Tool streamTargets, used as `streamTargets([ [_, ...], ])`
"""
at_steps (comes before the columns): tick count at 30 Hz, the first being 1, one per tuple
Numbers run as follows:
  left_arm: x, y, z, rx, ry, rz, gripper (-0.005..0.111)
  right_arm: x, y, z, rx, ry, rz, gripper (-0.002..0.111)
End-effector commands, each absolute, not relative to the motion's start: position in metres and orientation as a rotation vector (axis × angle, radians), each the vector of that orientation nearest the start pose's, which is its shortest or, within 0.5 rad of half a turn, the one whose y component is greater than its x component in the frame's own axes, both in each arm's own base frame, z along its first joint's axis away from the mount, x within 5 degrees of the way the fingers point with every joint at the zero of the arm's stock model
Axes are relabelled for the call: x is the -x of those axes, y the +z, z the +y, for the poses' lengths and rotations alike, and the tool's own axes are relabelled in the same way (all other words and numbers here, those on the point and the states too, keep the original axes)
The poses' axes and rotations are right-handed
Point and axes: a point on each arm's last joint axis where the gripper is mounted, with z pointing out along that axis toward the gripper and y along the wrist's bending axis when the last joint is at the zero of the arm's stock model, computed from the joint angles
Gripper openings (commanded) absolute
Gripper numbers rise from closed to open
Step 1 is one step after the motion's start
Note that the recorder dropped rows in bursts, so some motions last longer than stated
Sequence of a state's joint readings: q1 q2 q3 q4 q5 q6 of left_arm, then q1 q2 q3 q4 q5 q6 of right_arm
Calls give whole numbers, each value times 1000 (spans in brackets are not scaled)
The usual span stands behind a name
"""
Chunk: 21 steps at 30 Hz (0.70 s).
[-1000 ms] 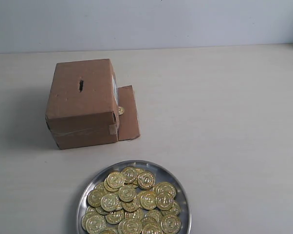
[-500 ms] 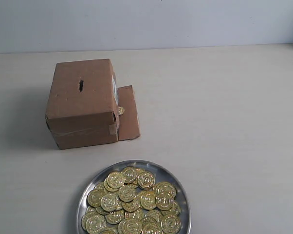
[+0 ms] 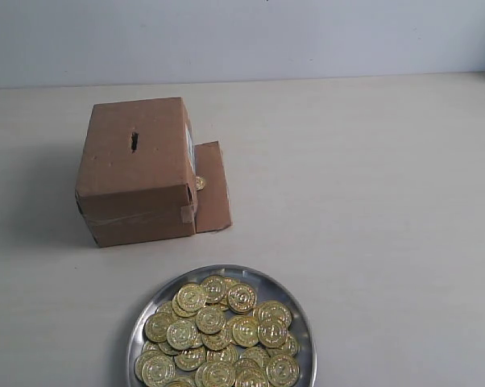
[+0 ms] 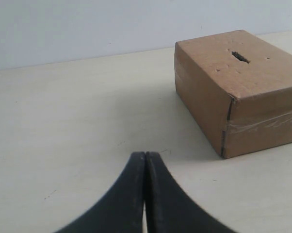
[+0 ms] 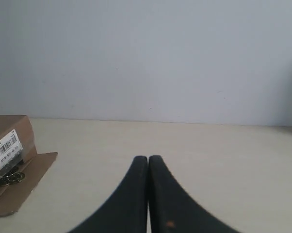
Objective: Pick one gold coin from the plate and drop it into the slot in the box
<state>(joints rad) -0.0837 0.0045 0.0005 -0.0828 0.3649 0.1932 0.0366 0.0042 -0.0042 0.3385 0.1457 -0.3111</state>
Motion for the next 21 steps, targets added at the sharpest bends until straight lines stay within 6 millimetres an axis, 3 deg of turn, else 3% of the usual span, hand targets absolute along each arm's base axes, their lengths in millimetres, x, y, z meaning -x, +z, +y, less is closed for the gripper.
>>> streamTargets([
  [1,-53,181,-8,-209,-10,1826,0,-56,202,6,39,91,1609,0],
  [5,-53,181,-8,-209,-10,1826,0,-56,208,4,6,92,1547,0],
  [8,-53,181,-8,-209,-10,1826,0,-56,211,3,-174,266,1501,0],
  [12,-53,181,-8,-209,-10,1826,0,-56,209,5,-255,374,1525,0],
  [21,-53,181,-8,-209,-10,1826,0,-42,260,14,-207,509,1487,0],
])
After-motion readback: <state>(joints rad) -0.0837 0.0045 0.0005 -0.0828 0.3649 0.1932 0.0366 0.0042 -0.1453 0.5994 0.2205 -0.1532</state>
